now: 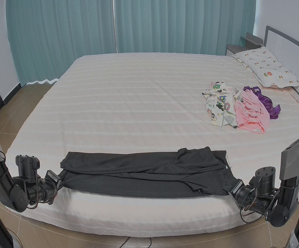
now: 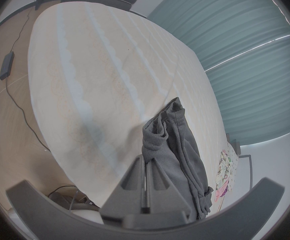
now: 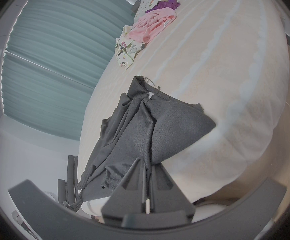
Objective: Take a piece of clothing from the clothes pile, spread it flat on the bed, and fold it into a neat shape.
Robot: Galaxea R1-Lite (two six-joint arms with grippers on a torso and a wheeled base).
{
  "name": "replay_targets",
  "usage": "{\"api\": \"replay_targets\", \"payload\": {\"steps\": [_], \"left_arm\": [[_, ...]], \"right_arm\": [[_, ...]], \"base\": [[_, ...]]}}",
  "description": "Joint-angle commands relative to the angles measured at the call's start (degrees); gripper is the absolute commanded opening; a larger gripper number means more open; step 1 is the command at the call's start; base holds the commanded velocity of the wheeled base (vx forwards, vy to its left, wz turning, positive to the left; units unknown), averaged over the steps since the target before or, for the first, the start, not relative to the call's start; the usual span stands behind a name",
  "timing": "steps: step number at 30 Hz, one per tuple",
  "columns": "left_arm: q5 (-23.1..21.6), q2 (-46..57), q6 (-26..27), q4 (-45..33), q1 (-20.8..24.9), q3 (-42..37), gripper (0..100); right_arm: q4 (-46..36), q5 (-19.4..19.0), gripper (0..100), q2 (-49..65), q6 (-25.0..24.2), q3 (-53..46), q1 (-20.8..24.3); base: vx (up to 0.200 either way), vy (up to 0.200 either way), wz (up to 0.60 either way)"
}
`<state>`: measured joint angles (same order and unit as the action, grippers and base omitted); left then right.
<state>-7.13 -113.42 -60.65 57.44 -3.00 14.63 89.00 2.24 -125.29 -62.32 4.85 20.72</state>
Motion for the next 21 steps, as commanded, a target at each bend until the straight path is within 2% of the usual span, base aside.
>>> {"api": "replay_targets", "payload": {"steps": [1, 7, 8, 9, 15, 21], "left_arm": [[-0.1, 0.3, 0.8, -2.1, -0.4, 0.0, 0], [-1.6, 0.5, 2.9, -5.5, -0.4, 0.0, 0], [-1.6, 0.6, 3.2, -5.9, -0.4, 0.0, 100], [-1.7, 0.5, 3.3, -6.0, -0.5, 0.0, 100], [-2.0, 0.6, 3.5, -6.1, -0.7, 0.0, 100], [-3.1, 6.2, 3.2, -6.3, -3.4, 0.5, 100]], "right_arm": [[0.6, 0.0, 0, 0.0, 0.1, -1.2, 0.5], [0.6, -0.1, 0, -0.8, 0.8, -2.1, 1.4], [0.6, 0.0, 0, -1.4, 0.7, -2.1, 1.4], [0.6, 0.0, 100, -1.8, 0.8, -2.0, 1.4], [0.6, 0.0, 100, -1.2, 1.1, -2.1, 1.4], [0.6, 0.1, 100, 5.0, 1.6, -3.6, 1.0]], "base": [[0.000, 0.000, 0.00], [0.000, 0.000, 0.00], [0.000, 0.000, 0.00], [0.000, 0.000, 0.00], [0.000, 0.000, 0.00], [0.000, 0.000, 0.00]]}}
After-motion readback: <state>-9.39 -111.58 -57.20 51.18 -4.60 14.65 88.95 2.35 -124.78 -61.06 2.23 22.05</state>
